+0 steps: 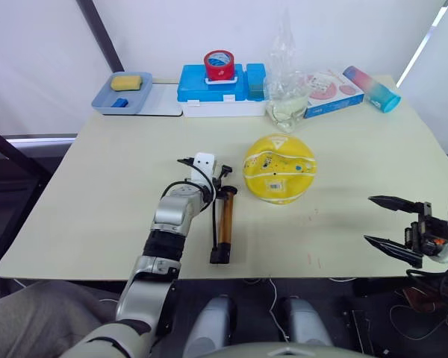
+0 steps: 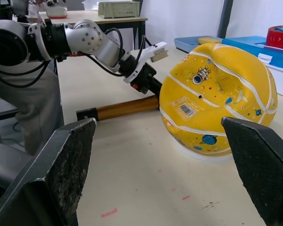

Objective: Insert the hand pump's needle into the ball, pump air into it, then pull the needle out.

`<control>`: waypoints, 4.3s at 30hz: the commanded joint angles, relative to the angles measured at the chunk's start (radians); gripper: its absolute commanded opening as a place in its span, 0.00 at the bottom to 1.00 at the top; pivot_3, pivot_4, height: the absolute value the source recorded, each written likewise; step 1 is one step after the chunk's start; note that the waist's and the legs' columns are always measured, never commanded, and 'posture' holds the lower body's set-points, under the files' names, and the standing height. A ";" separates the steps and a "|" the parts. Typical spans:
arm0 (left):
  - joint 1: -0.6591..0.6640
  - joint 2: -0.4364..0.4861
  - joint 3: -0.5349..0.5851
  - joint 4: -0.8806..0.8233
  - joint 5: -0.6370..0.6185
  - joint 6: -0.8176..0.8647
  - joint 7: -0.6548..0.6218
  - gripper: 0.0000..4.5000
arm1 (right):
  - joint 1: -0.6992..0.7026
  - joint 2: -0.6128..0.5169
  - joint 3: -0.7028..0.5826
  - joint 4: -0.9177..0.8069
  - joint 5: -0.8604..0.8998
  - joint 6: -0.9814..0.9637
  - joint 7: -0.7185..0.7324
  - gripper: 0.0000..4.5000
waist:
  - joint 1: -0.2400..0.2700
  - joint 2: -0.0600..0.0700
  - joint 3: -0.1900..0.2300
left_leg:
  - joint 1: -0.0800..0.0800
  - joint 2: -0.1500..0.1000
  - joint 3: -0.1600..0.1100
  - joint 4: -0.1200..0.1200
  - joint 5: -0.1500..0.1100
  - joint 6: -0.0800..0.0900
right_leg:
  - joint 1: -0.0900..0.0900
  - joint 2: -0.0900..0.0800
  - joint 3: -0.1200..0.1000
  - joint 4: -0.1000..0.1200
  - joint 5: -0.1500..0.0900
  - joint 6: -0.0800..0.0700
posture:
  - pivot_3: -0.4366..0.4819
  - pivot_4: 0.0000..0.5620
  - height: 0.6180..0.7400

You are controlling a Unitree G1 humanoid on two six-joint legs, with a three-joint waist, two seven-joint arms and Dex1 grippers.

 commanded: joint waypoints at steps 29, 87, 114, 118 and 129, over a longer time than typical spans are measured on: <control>0.358 0.395 0.115 -0.414 -0.218 -0.588 -0.699 0.04 | -0.009 0.091 0.029 -0.143 -0.009 0.053 -0.227 1.00 | 0.004 0.001 0.000 | 0.000 0.001 0.000 -0.001 0.000 0.000 | -0.001 -0.003 0.000 0.000 -0.002 -0.005 | 0.48 0.27 1.00; 0.067 -0.099 -0.300 -0.048 0.046 -0.963 -0.648 0.00 | 0.024 0.363 0.096 -0.616 0.656 0.663 -1.341 0.63 | 0.001 0.000 0.001 | -0.001 0.001 -0.001 0.000 0.000 0.001 | -0.001 0.001 0.000 0.000 -0.002 0.003 | 0.48 0.27 1.00; 0.043 -0.008 -0.237 -0.241 -0.098 -0.742 -0.757 0.99 | 0.086 -0.056 -0.020 -0.545 0.452 0.697 -0.919 0.06 | 0.002 0.000 0.001 | -0.002 0.001 0.000 0.000 0.000 0.001 | -0.001 0.001 0.000 0.000 -0.002 0.003 | 0.48 0.27 1.00; 0.024 0.020 -0.193 -0.306 -0.118 -0.649 -0.713 0.99 | 0.112 -0.145 -0.009 -0.511 0.270 0.601 -0.757 0.06 | 0.002 0.000 0.001 | -0.002 0.001 0.000 0.001 0.000 0.001 | -0.001 0.001 0.000 0.000 -0.003 0.004 | 0.48 0.27 1.00; -0.044 0.186 -0.086 -0.329 -0.109 -0.400 -0.635 0.99 | 0.164 -0.217 -0.070 -0.438 0.084 0.479 -0.509 0.06 | 0.002 0.000 0.001 | -0.002 0.002 0.000 0.001 0.000 0.001 | 0.000 0.002 -0.001 0.000 -0.003 0.004 | 0.48 0.27 1.00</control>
